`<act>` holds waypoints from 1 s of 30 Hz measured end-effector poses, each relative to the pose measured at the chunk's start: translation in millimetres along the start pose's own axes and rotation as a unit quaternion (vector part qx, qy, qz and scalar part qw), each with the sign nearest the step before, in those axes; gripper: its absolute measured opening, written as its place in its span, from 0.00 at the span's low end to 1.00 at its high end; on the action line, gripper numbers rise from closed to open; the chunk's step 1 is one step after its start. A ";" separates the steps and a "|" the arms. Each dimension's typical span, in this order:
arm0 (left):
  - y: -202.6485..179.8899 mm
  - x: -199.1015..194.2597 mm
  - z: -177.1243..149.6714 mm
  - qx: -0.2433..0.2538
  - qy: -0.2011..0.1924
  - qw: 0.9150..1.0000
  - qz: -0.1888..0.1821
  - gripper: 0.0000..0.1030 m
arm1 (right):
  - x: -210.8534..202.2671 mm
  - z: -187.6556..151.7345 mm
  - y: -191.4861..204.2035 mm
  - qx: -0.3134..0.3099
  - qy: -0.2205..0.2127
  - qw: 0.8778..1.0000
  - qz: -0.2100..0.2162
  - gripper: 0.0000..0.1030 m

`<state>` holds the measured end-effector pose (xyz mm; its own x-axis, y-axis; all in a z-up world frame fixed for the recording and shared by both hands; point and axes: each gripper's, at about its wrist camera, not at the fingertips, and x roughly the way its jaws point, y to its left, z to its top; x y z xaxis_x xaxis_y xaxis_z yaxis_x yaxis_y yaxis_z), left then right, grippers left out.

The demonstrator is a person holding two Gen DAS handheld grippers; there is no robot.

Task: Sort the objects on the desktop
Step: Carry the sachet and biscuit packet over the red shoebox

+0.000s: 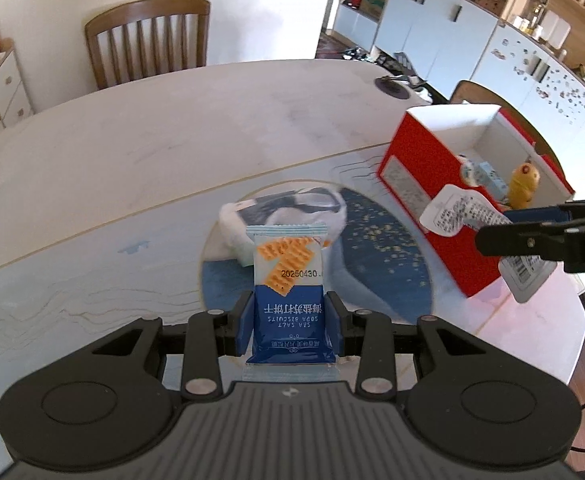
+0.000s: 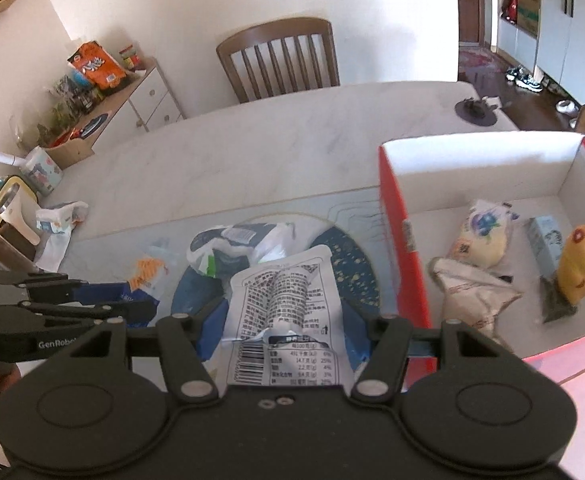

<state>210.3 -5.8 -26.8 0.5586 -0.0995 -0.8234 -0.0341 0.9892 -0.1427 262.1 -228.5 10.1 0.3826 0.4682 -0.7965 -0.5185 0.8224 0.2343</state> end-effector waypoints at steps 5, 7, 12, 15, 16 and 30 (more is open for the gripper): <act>-16.9 -0.8 6.4 0.013 -0.004 1.000 -0.007 0.34 | -15.5 2.7 -15.6 0.005 -0.014 1.000 -0.008 0.59; -23.4 -0.7 8.8 0.018 -0.005 1.000 -0.008 0.34 | -20.5 4.0 -22.4 0.008 -0.020 1.000 -0.009 0.59; -40.1 2.1 17.6 0.025 -0.009 1.000 -0.008 0.34 | -31.3 6.3 -41.3 0.015 -0.030 0.999 -0.015 0.59; -52.7 3.8 22.9 0.029 -0.013 0.999 -0.012 0.34 | -37.0 8.5 -54.4 0.019 -0.035 0.999 -0.020 0.59; -56.7 4.7 24.7 0.031 -0.014 0.999 -0.013 0.34 | -39.1 9.3 -58.6 0.019 -0.037 0.999 -0.022 0.59; -129.7 25.5 55.9 0.070 -0.020 0.997 -0.035 0.34 | -56.2 14.2 -123.9 0.036 -0.055 0.996 -0.055 0.59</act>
<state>275.3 -130.7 1.4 0.5884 -0.1673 -0.7911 0.1212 0.9856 -0.1183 315.7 -352.2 33.8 0.5168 0.4040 -0.7548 -0.4152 0.8893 0.1917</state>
